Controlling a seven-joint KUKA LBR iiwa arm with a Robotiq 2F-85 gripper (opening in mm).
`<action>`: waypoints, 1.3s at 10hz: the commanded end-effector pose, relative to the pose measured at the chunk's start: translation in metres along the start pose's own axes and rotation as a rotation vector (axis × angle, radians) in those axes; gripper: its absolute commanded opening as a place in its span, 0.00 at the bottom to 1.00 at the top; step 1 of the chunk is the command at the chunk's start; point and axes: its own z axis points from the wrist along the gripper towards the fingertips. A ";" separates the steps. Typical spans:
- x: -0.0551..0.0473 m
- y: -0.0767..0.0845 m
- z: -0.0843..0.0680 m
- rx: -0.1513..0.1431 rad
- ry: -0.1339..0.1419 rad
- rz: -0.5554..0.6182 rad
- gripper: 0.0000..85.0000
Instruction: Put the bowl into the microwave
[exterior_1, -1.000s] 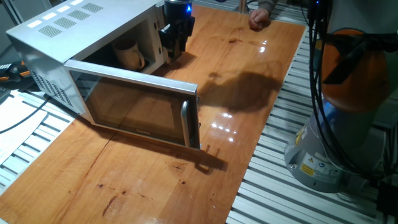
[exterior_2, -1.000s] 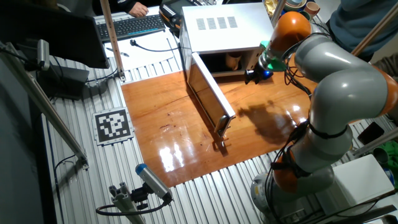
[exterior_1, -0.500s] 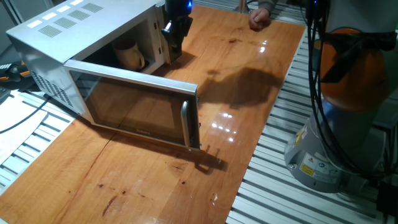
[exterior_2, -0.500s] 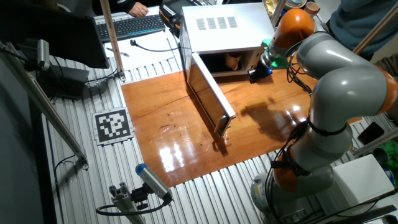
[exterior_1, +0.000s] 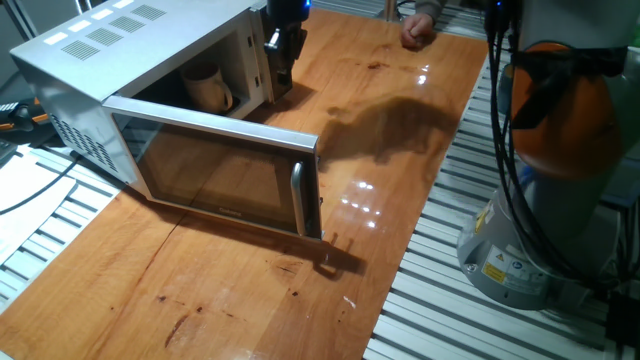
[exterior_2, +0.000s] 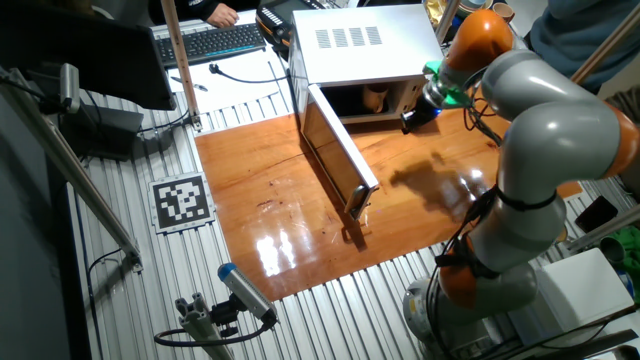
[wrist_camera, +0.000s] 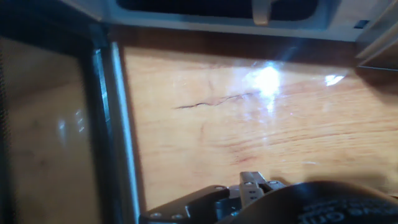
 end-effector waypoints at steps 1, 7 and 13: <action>0.000 0.000 0.000 -0.006 0.007 -0.012 0.00; 0.000 0.000 0.000 -0.077 0.036 0.039 0.00; 0.035 0.046 -0.011 -0.159 0.023 0.141 0.00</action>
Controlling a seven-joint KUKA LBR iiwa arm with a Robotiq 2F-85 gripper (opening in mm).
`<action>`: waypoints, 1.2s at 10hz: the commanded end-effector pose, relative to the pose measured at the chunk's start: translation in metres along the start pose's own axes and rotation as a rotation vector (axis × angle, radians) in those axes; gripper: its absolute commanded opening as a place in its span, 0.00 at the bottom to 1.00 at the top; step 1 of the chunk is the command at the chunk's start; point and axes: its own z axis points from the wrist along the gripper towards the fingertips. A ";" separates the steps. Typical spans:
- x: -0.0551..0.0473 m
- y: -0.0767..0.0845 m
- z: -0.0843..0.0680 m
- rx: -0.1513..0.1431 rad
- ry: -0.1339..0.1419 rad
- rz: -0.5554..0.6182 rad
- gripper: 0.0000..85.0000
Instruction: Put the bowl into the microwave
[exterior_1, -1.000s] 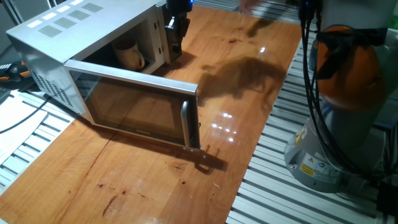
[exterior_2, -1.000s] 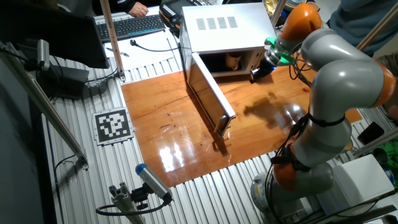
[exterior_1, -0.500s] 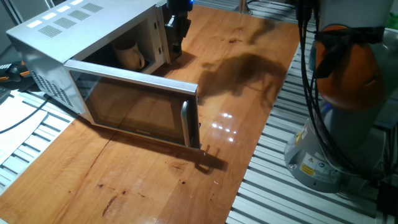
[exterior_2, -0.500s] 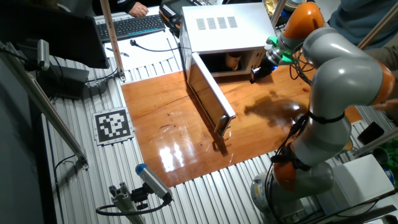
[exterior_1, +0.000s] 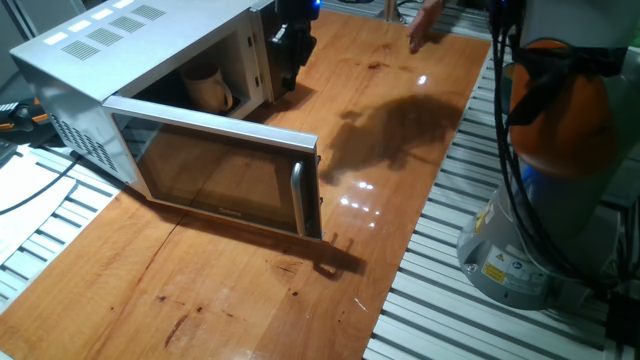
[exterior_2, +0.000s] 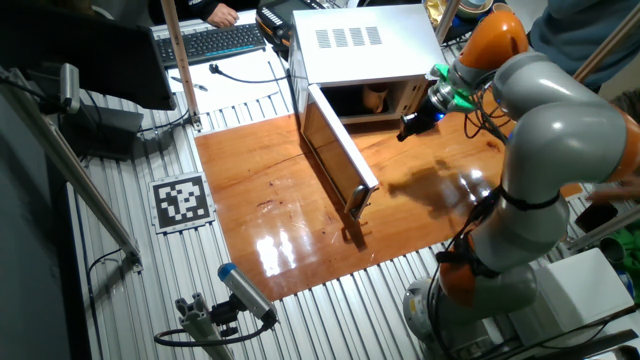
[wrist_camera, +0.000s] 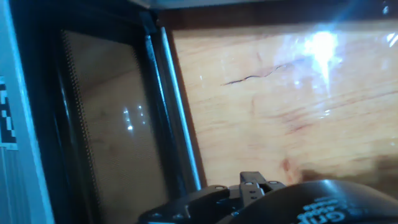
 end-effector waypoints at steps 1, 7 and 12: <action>0.001 -0.001 -0.001 0.014 -0.003 0.001 0.00; 0.000 -0.006 -0.004 0.241 -0.084 -0.211 0.00; 0.000 -0.006 -0.004 0.290 -0.103 -0.283 0.00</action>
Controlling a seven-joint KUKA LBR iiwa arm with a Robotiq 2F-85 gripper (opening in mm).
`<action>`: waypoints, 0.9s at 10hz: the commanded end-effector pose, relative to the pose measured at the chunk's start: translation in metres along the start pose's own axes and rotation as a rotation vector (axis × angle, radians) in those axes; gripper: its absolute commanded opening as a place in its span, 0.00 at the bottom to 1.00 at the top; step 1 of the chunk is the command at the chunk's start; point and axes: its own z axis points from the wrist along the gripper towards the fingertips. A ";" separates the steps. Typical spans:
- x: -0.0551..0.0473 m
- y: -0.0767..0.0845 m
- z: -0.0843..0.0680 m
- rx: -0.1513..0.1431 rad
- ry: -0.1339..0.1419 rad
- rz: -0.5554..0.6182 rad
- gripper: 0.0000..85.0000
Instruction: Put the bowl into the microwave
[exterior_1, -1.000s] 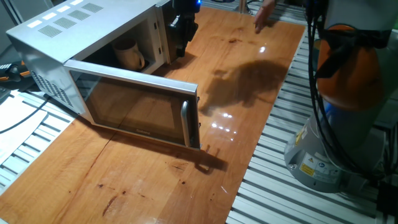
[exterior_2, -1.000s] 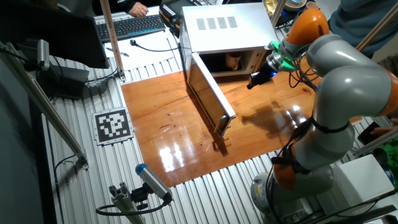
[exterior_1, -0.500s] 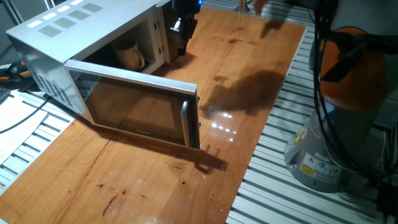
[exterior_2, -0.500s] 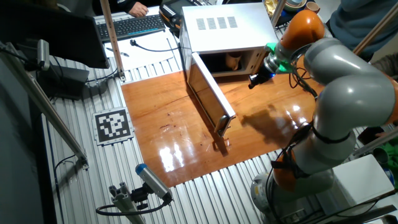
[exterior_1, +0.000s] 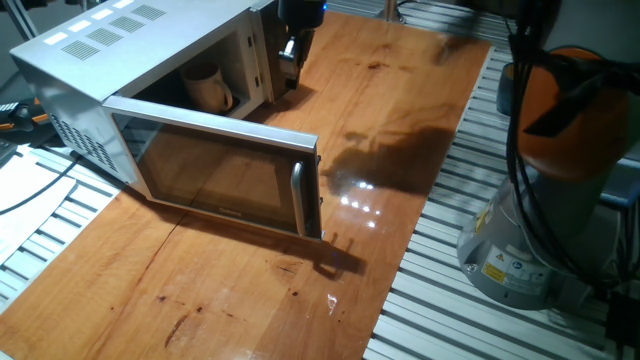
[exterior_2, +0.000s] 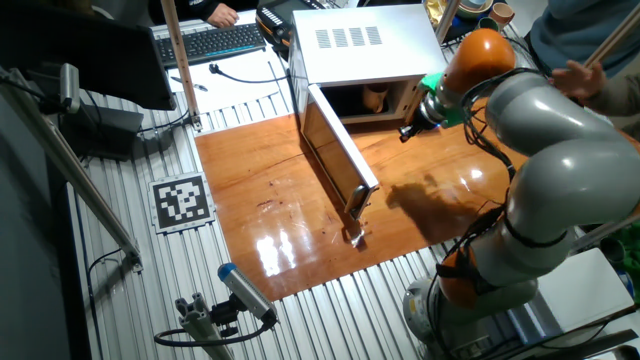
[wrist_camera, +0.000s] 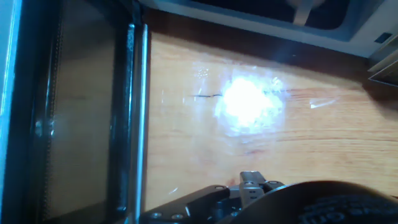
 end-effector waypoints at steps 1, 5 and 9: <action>0.000 0.001 0.000 -0.010 0.009 -0.004 0.00; 0.000 0.001 0.000 -0.063 0.036 0.060 0.00; -0.006 0.045 -0.039 -0.121 0.071 0.161 0.00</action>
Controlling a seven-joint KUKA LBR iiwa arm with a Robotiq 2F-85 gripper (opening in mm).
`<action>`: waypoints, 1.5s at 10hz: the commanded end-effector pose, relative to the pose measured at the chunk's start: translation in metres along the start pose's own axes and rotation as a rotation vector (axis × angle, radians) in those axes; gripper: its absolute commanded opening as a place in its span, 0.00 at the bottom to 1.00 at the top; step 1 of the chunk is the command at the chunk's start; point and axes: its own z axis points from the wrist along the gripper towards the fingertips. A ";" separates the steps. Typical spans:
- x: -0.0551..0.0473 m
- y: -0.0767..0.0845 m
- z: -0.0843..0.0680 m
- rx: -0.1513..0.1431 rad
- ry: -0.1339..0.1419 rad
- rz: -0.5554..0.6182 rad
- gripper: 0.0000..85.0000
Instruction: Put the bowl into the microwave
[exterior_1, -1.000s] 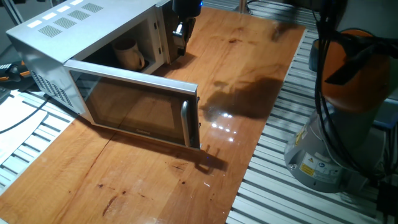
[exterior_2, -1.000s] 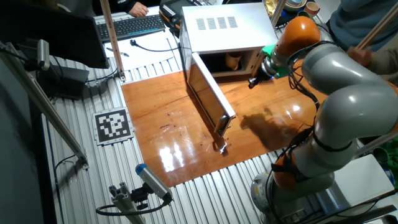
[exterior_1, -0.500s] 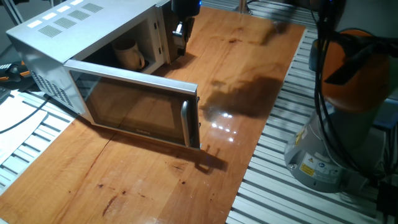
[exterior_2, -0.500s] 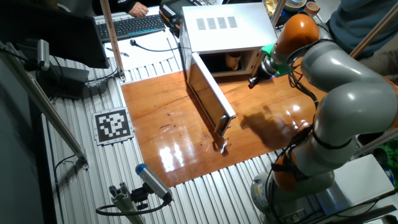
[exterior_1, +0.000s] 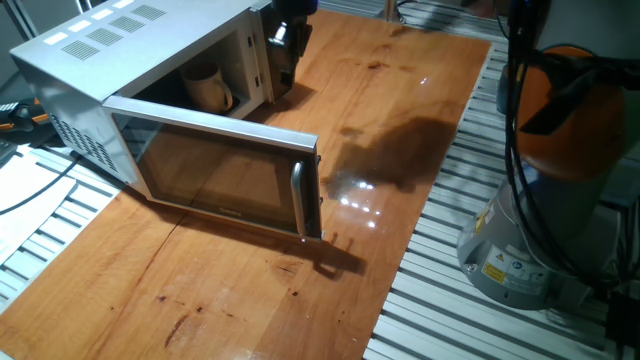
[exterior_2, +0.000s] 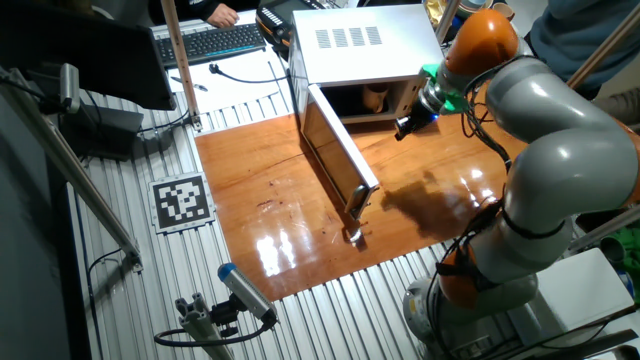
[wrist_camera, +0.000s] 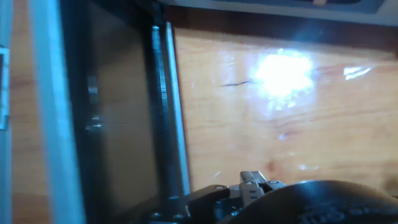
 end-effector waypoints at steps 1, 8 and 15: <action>0.002 0.014 -0.009 -0.005 0.005 0.021 0.00; 0.033 0.086 -0.021 -0.039 0.013 0.175 0.00; 0.049 0.105 -0.018 -0.067 0.010 0.228 0.00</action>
